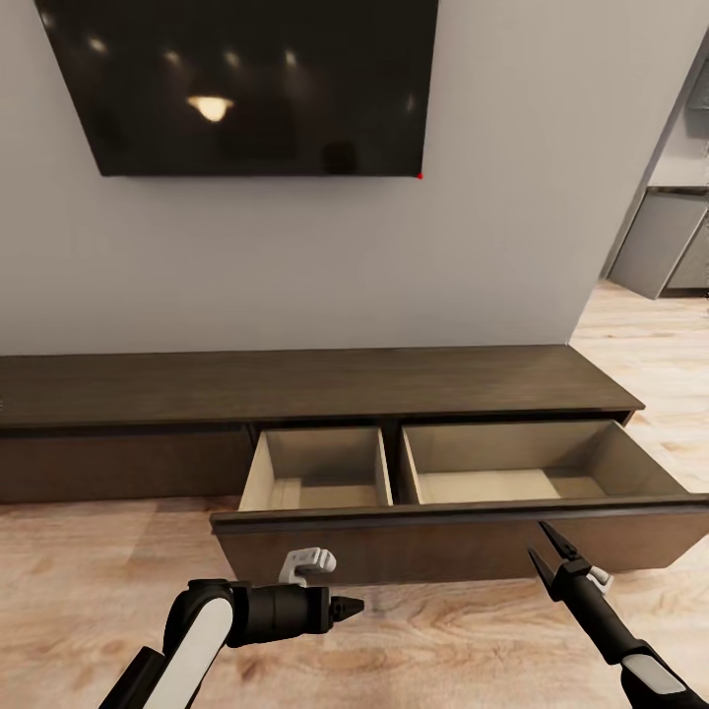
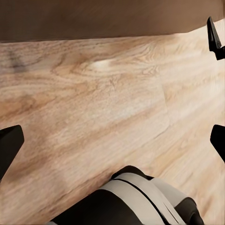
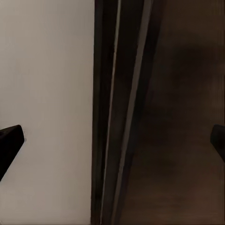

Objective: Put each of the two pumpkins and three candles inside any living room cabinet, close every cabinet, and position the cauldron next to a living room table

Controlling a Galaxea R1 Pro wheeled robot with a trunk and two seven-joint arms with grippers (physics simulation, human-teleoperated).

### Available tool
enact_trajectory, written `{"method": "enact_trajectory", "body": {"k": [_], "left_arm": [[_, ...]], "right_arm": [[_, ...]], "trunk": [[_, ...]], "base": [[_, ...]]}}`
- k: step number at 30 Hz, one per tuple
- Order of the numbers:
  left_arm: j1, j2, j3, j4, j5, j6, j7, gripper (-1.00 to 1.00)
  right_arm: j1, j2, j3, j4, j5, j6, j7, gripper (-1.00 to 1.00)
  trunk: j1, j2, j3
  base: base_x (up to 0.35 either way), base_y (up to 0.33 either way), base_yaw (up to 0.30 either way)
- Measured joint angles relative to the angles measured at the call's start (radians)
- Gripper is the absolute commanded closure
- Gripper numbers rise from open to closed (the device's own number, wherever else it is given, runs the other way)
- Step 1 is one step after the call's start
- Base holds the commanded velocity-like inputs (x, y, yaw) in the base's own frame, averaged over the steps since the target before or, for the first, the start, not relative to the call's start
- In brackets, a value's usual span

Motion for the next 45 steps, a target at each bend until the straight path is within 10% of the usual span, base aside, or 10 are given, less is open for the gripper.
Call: {"method": "enact_trajectory", "body": {"k": [31,45], "left_arm": [[0.0,0.0,0.0,0.001,0.0,0.0,0.0,-1.0],[-0.001,-0.007,-0.001,0.009,-0.002,0.0,0.004,-1.0]], "right_arm": [[0.002,0.0,0.001,0.0,0.0,-0.002,-0.051,-1.0],[0.006,0.001,0.0,0.001,-0.002,-0.029,-0.054,-1.0]], "trunk": [[-0.002,0.001,0.019],[-0.009,0.004,0.074]], "base": [[-0.092,0.0,0.0],[-0.011,0.0,0.0]]}}
